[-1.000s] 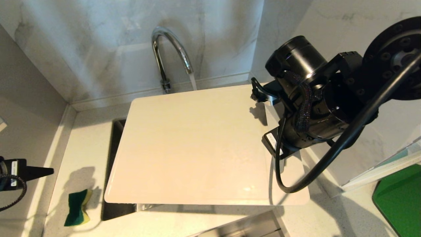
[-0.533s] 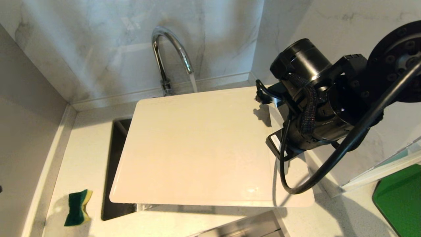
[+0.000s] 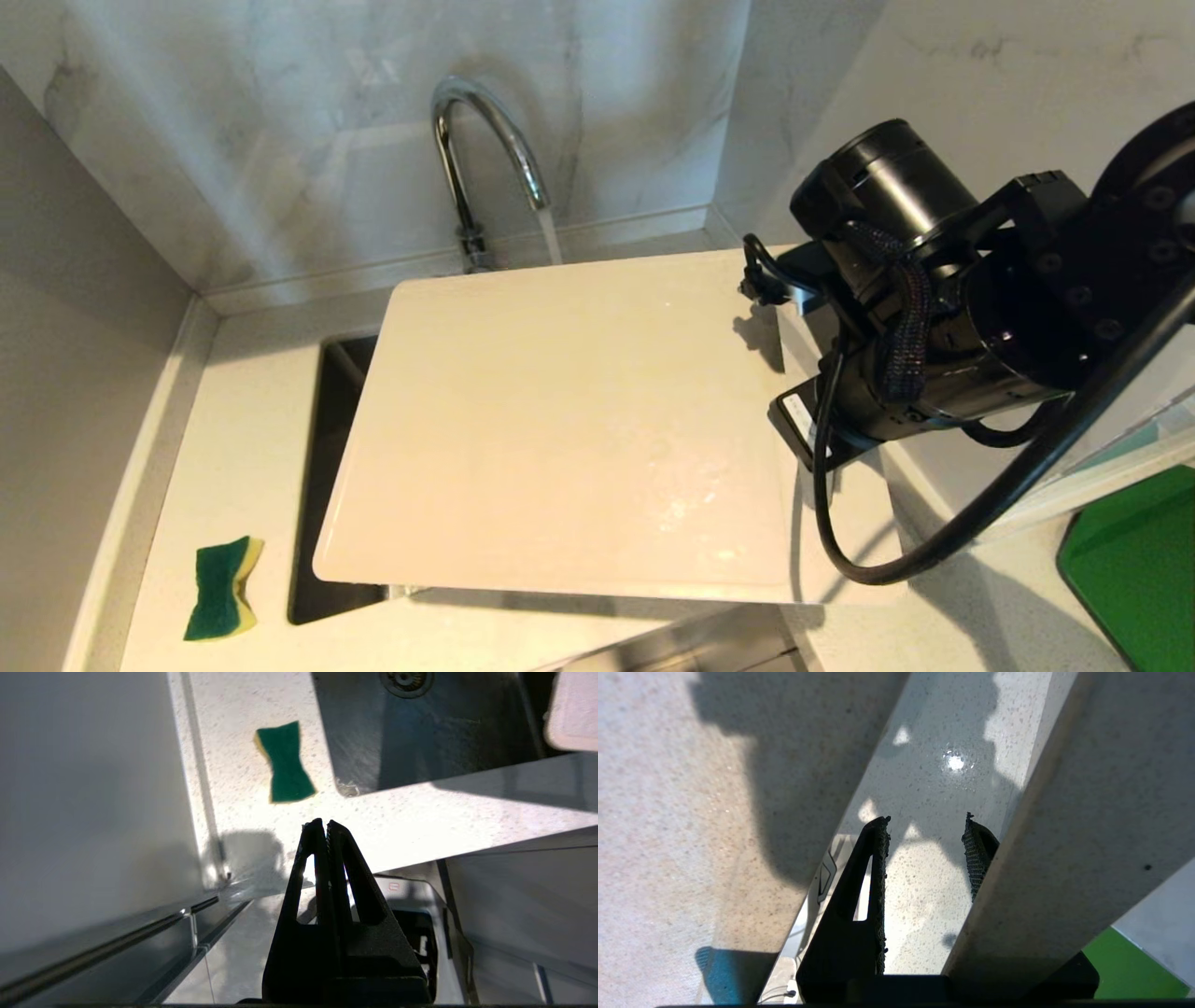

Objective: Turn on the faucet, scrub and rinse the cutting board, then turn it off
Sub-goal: Put down the cutting board

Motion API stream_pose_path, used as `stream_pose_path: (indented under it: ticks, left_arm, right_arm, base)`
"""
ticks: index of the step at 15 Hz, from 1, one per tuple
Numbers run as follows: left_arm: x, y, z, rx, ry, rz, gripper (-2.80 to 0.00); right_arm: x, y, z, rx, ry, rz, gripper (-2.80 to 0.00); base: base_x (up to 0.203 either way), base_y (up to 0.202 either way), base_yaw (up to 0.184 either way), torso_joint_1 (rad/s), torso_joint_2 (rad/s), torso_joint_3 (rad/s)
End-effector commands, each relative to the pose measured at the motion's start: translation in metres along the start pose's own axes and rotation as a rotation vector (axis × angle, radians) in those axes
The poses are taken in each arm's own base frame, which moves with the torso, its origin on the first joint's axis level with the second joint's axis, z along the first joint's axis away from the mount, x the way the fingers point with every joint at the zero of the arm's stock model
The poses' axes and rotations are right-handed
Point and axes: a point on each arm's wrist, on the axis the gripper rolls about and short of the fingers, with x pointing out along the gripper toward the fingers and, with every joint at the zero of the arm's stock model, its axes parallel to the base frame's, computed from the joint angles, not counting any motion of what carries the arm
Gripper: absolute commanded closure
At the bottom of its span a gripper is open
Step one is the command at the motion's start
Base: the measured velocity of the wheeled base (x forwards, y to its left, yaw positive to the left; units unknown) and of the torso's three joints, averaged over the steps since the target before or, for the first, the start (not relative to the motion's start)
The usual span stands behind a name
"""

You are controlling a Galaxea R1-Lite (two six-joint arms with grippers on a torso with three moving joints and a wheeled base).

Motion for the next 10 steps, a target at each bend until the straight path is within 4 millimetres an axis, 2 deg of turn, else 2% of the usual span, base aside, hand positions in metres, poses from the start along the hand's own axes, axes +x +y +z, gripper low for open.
stream_pose_path:
  ticks: [1, 4, 6, 8, 10]
  left_arm:
    - [-0.007, 0.002, -0.02, -0.011, -0.042, 0.025, 0.0]
    - [-0.008, 0.003, -0.033, -0.008, -0.064, 0.015, 0.0]
    - [0.0, 0.004, -0.044, -0.009, -0.04, 0.015, 0.0]
    - [0.01, 0.004, -0.046, 0.013, -0.096, -0.002, 0.0]
    - [0.02, 0.005, -0.052, 0.117, -0.08, -0.081, 0.0]
  right_arm:
    - [0.0, 0.0, -0.004, -0.001, 0.001, -0.003, 0.0]
    - [0.001, 0.001, -0.005, -0.001, 0.003, -0.003, 0.0]
    - [0.002, 0.001, -0.006, -0.003, 0.007, -0.003, 0.0]
    - [0.004, 0.001, -0.006, -0.004, 0.012, -0.003, 0.0]
    - [0.005, 0.0, -0.006, -0.001, 0.015, -0.007, 0.0]
  base:
    - [0.0, 0.0, 0.0, 0.0, 0.0, 0.0]
    - [0.0, 0.0, 0.0, 0.0, 0.0, 0.0]
    - [0.0, 0.0, 0.0, 0.0, 0.0, 0.0]
    - [0.0, 0.0, 0.0, 0.0, 0.0, 0.0]
    - [0.0, 0.0, 0.0, 0.0, 0.0, 0.0]
